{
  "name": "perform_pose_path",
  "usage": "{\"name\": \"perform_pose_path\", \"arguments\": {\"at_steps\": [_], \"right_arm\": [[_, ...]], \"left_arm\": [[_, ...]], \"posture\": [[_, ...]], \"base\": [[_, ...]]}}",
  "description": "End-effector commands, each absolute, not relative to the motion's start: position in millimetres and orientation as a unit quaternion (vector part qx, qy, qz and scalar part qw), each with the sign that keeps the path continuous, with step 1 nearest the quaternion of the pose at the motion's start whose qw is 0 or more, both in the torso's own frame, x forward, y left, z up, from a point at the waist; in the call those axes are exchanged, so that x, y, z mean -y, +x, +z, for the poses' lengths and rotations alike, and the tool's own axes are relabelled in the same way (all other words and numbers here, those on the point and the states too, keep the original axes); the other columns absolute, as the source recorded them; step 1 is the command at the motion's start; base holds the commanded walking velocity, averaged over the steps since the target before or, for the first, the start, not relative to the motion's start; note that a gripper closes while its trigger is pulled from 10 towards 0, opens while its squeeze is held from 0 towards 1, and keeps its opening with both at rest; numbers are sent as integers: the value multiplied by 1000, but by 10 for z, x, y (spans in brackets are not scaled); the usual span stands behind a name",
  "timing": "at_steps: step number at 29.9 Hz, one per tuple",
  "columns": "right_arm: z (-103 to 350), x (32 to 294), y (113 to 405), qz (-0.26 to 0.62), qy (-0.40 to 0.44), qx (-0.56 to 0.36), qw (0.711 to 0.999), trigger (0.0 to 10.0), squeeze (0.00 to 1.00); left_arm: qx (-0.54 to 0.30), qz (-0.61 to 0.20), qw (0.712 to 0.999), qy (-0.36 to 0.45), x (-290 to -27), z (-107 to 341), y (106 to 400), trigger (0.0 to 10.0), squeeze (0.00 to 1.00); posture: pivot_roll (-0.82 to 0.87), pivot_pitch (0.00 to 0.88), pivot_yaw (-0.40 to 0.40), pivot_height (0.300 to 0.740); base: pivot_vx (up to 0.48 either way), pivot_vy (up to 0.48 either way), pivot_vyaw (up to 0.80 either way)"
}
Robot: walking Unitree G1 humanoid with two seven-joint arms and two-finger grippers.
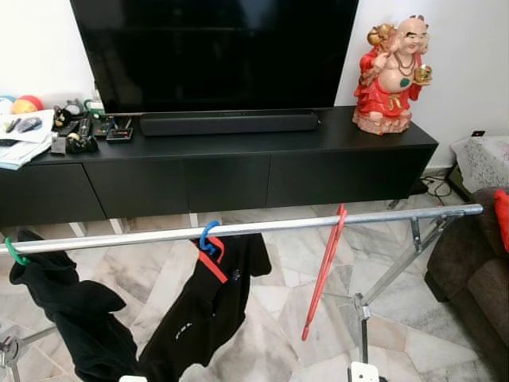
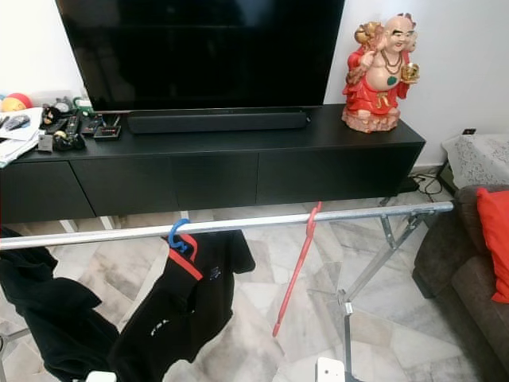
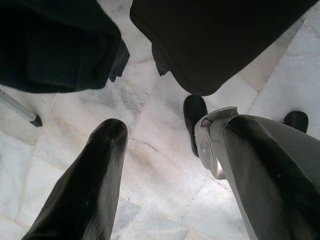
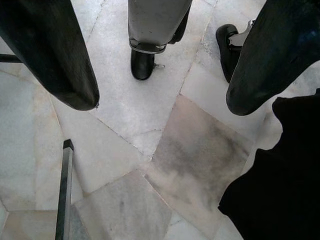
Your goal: Hang hanger
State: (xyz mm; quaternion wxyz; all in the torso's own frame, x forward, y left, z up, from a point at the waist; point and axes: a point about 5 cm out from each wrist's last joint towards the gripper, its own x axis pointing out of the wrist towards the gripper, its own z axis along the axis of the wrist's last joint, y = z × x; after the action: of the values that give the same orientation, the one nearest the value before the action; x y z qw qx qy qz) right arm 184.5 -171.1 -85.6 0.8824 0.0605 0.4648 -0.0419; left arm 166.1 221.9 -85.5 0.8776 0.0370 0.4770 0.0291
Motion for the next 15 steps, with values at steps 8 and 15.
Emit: {"name": "perform_pose_path", "arguments": {"at_steps": [8, 15], "right_arm": [[-848, 1718, 1862, -41, 57, -464, 883, 10000, 0], [-865, 1667, 1832, -30, 76, -466, 881, 10000, 0]], "left_arm": [[-485, 31, 873, 38, -2232, -866, 1638, 10000, 0], [-482, 47, 875, -2, -2276, -870, 1599, 10000, 0]], "posture": [[98, 0, -19, 740], [104, 0, -24, 740]], "base": [[0, 0, 0], [0, 0, 0]]}}
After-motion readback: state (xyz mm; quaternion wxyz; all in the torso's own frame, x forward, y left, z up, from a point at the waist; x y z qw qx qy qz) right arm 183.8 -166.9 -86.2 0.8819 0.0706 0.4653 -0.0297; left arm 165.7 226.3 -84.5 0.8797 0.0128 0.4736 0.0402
